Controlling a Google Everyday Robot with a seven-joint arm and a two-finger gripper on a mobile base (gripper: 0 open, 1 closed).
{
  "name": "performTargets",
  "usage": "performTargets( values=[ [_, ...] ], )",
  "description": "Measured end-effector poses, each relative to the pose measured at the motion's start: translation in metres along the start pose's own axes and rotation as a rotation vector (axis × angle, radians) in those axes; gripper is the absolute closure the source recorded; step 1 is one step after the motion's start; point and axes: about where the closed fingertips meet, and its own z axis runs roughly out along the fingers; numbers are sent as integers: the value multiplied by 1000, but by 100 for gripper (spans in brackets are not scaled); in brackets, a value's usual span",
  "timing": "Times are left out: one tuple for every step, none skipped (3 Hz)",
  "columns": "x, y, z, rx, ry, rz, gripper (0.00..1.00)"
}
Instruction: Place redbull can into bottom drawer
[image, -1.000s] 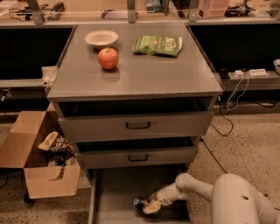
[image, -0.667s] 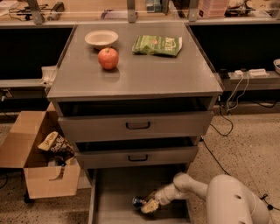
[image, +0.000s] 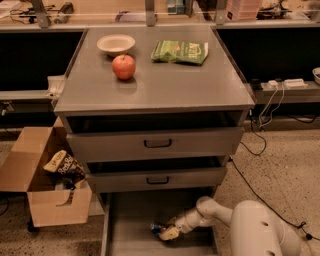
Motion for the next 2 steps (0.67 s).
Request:
performTargets(
  values=[
    [-4, 2, -6, -3, -28, -10, 15],
    [-11, 8, -36, -18, -106, -34, 0]
  ],
)
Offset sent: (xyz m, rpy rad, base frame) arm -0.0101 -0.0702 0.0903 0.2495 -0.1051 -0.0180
